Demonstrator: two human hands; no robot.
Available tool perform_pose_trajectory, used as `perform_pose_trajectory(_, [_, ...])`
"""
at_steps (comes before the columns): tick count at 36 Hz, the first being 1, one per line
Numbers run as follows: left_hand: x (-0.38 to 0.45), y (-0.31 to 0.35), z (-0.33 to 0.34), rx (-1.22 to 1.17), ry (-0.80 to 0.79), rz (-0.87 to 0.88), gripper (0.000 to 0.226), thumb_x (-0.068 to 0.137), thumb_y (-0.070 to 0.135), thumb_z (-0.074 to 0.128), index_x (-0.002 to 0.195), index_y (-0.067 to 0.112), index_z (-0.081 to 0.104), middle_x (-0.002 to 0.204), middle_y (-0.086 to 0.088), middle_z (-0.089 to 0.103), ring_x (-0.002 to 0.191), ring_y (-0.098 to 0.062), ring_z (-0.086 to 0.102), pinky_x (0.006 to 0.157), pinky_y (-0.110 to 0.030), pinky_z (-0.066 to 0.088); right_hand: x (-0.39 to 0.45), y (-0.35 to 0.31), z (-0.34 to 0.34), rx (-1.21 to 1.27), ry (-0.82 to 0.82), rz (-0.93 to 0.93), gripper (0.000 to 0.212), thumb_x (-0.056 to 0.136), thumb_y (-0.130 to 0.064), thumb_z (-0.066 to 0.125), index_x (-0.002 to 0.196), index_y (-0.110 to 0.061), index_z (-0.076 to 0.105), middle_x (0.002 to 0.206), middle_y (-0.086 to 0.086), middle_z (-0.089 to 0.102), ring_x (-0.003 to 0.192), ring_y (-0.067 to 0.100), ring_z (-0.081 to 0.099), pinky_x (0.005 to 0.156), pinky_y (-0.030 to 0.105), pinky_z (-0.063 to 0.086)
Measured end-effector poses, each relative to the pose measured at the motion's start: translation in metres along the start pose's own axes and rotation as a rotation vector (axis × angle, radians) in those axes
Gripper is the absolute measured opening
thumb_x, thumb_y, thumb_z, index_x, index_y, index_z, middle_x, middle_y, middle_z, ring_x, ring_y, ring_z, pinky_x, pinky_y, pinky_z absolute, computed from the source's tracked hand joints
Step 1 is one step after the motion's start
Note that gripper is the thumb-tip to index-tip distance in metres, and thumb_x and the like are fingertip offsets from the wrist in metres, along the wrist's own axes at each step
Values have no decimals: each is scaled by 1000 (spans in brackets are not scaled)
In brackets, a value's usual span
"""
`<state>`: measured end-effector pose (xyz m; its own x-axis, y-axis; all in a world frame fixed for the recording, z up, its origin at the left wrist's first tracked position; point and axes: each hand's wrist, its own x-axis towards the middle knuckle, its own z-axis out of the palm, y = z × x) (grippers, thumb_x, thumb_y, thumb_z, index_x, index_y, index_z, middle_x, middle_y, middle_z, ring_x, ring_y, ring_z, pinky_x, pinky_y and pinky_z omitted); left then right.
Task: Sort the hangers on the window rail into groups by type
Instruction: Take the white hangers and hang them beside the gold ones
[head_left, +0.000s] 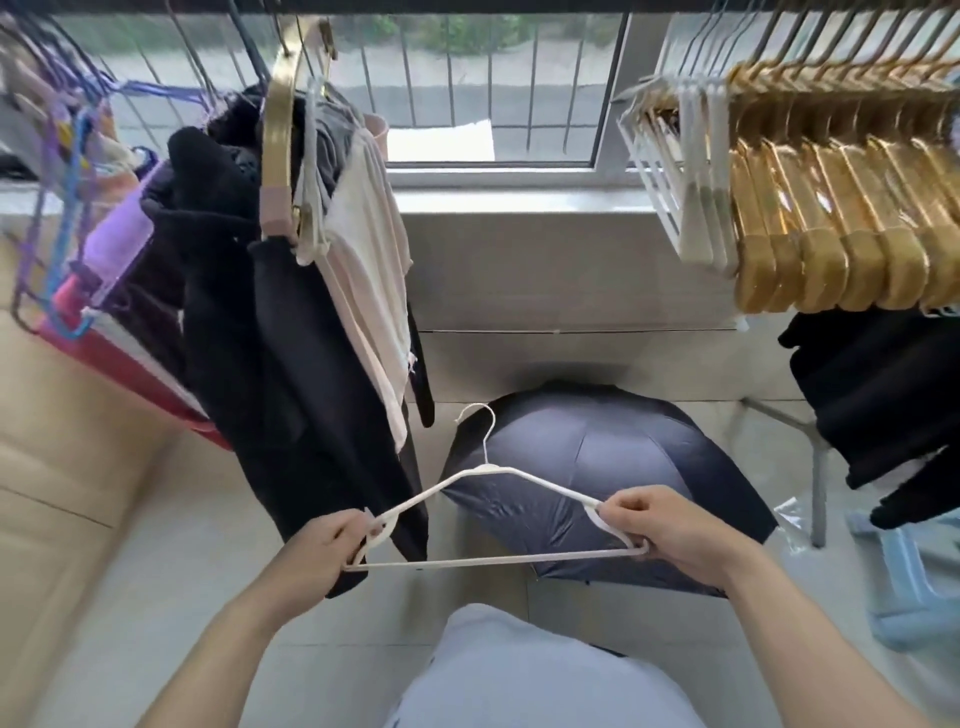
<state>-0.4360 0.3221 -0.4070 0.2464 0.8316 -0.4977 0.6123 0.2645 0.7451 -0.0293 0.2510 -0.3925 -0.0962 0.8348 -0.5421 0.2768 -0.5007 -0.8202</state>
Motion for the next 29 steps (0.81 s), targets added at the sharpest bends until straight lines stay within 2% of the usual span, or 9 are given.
perform_pose_trajectory(4, [3, 0, 10, 153, 116, 134, 34, 109, 35, 43, 86, 29, 67, 76, 5, 62, 70, -12, 55, 66, -30, 45, -5, -5, -5, 12, 33, 3, 34, 98, -27, 67, 67, -15, 57, 70, 5, 39, 67, 15, 40, 60, 28, 49])
perform_pose_trajectory(8, [9, -1, 18, 217, 157, 204, 32, 109, 36, 43, 88, 29, 67, 85, 9, 63, 79, -12, 60, 70, -39, 53, -11, -4, -9, 42, 82, 12, 25, 96, -29, 70, 76, -16, 74, 66, -2, 46, 67, 12, 47, 67, 32, 57])
perform_pose_trajectory(11, [12, -3, 20, 228, 141, 231, 33, 109, 36, 42, 87, 30, 65, 83, 10, 62, 78, -10, 58, 71, -37, 51, -14, -1, -9, 46, 114, 18, 23, 95, -29, 71, 76, -18, 77, 64, -6, 49, 66, 11, 49, 69, 34, 59])
perform_pose_trajectory(16, [17, 1, 21, 272, 97, 222, 35, 109, 39, 41, 84, 25, 61, 76, 4, 59, 68, -13, 54, 65, -42, 50, -17, 1, -8, 68, 134, 31, 21, 95, -27, 71, 79, -15, 78, 65, -5, 51, 68, 12, 49, 69, 33, 58])
perform_pose_trajectory(21, [18, 3, 23, 291, 49, 233, 38, 106, 48, 36, 85, 26, 58, 67, 8, 55, 63, -10, 48, 58, -32, 42, -21, 1, -13, 62, 146, 33, 22, 96, -25, 70, 77, -17, 77, 65, -4, 49, 67, 12, 48, 71, 35, 60])
perform_pose_trajectory(25, [18, 4, 22, 297, 71, 260, 42, 102, 56, 33, 87, 27, 58, 70, 4, 56, 62, -14, 49, 58, -39, 46, -24, -1, -12, 66, 141, 13, 26, 97, -24, 69, 73, -17, 75, 65, -3, 47, 65, 12, 47, 74, 36, 62])
perform_pose_trajectory(27, [18, 5, 20, 293, 79, 281, 42, 102, 57, 34, 89, 27, 59, 74, 3, 59, 66, -18, 53, 62, -44, 49, -23, -3, -11, 71, 146, 7, 23, 97, -25, 69, 77, -15, 77, 66, -3, 48, 65, 11, 48, 73, 35, 61])
perform_pose_trajectory(29, [16, 7, 18, 307, 65, 314, 36, 103, 55, 37, 94, 30, 61, 80, 5, 62, 72, -17, 58, 66, -43, 52, -22, -5, -11, 68, 154, 7, 21, 96, -26, 70, 83, -13, 79, 66, -5, 52, 64, 9, 50, 72, 34, 60])
